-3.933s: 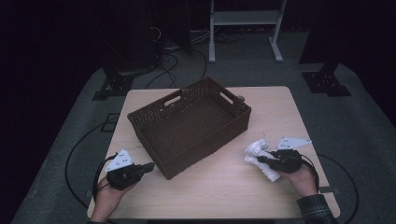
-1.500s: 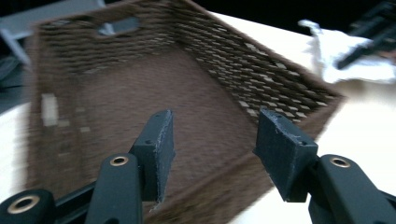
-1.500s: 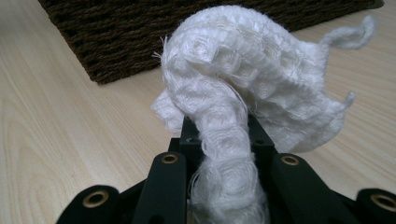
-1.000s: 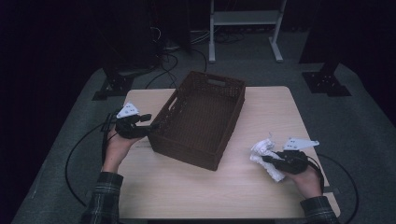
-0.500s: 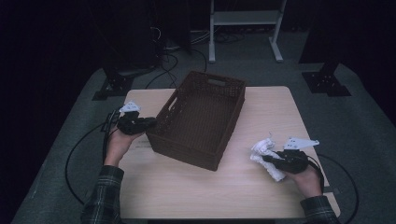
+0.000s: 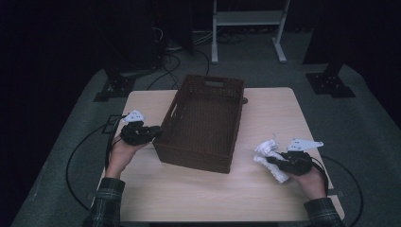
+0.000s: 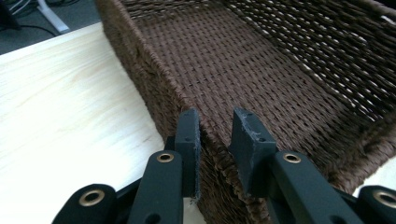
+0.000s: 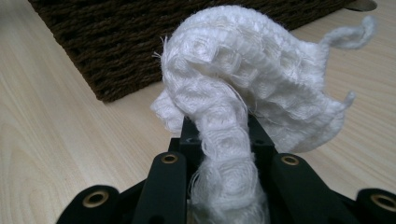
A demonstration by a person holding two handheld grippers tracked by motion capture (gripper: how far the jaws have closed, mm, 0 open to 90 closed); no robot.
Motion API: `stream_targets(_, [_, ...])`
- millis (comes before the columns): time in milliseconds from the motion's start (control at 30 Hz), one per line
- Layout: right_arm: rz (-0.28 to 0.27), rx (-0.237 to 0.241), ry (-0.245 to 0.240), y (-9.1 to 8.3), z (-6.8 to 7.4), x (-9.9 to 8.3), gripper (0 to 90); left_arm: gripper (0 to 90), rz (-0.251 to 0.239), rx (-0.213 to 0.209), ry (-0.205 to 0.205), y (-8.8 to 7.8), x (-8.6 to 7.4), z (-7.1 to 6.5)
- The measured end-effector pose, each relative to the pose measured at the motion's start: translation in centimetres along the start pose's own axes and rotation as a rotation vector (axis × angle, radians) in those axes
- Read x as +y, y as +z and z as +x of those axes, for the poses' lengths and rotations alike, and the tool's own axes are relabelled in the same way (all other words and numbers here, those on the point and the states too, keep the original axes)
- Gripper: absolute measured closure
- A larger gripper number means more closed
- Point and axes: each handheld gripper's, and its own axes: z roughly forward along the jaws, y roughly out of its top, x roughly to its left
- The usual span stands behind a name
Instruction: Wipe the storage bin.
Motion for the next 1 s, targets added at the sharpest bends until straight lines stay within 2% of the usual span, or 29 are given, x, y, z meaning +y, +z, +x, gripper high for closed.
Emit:
stream_targets(133, [-0.001, -0.01, 0.001, -0.2, -0.2, 0.0, 73.9, 69.8, 0.004, -0.024, 0.009, -0.1, -0.1, -1.1])
stream_targets(433, [-0.016, -0.038, 0.01, -1.0, -0.6, -0.2, 73.9, 69.4, -0.009, -0.078, 0.069, 0.6, 0.5, -4.0])
stream_targets(567, [-0.017, -0.048, 0.019, -1.4, -0.7, -0.6, 73.9, 68.5, -0.018, -0.106, 0.081, 0.8, 0.6, -4.5])
stream_targets(667, [-0.017, -0.054, 0.024, -1.6, -0.6, -0.9, 73.9, 68.0, -0.029, -0.122, 0.081, 0.2, 0.6, -4.4])
stream_targets(767, [-0.022, -0.058, 0.027, -1.9, -0.6, -1.1, 73.9, 74.4, -0.05, -0.127, 0.082, -1.1, 0.3, -4.3])
stream_targets(900, [-0.021, -0.063, 0.034, -2.2, -0.4, -1.2, 73.9, 88.5, -0.038, -0.128, 0.088, -2.5, -0.9, -4.4])
stream_targets(1000, [-0.023, -0.068, 0.042, -2.5, -0.1, -1.6, 73.9, 89.5, -0.035, -0.141, 0.079, -3.0, -2.0, -4.4])
